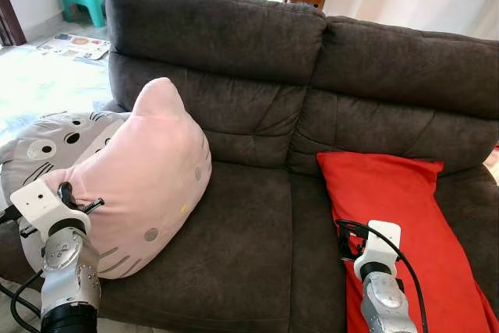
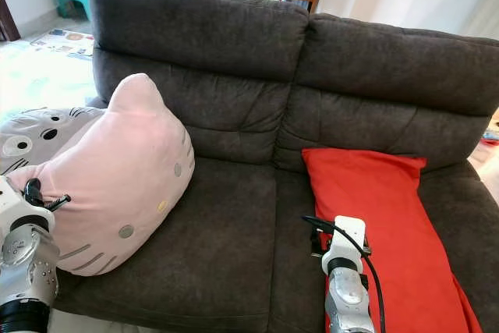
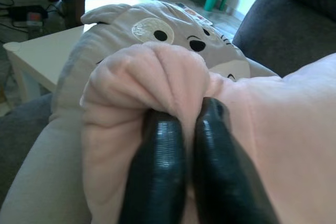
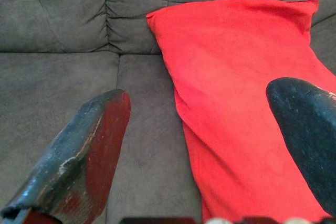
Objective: Move the pillow to the sofa from floor
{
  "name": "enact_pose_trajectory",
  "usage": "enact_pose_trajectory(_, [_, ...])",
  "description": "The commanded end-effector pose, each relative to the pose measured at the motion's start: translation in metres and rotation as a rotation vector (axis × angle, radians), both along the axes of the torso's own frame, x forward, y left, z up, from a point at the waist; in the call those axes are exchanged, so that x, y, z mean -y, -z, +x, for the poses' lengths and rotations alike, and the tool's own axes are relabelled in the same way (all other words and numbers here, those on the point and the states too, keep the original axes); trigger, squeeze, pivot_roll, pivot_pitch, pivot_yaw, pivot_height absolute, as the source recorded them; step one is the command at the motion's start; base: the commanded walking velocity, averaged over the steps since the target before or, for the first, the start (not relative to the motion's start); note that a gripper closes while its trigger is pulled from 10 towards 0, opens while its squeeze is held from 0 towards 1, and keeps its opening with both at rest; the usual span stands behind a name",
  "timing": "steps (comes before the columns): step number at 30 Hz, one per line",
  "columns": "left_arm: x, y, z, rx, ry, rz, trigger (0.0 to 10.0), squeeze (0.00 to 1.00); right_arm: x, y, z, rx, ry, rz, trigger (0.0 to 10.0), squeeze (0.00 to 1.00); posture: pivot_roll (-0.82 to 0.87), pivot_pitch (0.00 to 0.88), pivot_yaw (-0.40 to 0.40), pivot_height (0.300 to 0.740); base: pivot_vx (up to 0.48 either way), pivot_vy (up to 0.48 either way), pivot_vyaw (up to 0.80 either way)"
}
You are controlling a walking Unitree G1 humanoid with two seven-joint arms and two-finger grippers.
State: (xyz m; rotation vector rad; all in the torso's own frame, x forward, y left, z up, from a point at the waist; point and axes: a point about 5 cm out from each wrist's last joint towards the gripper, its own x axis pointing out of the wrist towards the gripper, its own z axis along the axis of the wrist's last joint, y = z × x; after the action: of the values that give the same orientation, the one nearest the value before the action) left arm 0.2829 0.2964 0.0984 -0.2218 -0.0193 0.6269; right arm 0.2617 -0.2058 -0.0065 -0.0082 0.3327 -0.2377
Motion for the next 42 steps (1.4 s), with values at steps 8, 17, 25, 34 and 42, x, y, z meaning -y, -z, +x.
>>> enact_pose_trajectory(8, [-0.002,-0.003,-0.001,-0.018,-0.017,0.043,10.0,1.00,0.005,-0.003,0.003,0.010,0.009,-0.012,10.0,0.00,0.17,0.010,-0.144,0.740,0.000,0.000,0.00])
enact_pose_trajectory(17, [-0.005,-0.017,-0.003,0.013,-0.031,0.125,10.0,1.00,0.005,-0.003,0.003,0.009,0.009,-0.010,10.0,0.00,0.18,0.015,-0.147,0.740,0.000,0.000,0.00])
enact_pose_trajectory(25, [0.008,-0.042,0.001,0.055,0.039,0.324,10.0,1.00,0.004,-0.008,0.006,0.043,0.010,-0.002,10.0,0.00,0.18,0.015,-0.146,0.740,0.000,0.000,0.00])
enact_pose_trajectory(34, [0.051,-0.022,-0.003,-0.011,0.294,0.500,10.0,0.00,0.000,-0.020,0.013,0.144,0.001,0.022,10.0,0.00,0.18,0.009,-0.135,0.740,0.000,0.000,0.00])
enact_pose_trajectory(42, [0.080,0.006,-0.019,-0.035,0.416,0.449,10.0,0.00,-0.008,-0.040,0.017,0.280,-0.040,0.039,10.0,0.00,0.16,0.000,-0.130,0.740,0.000,0.000,0.00])
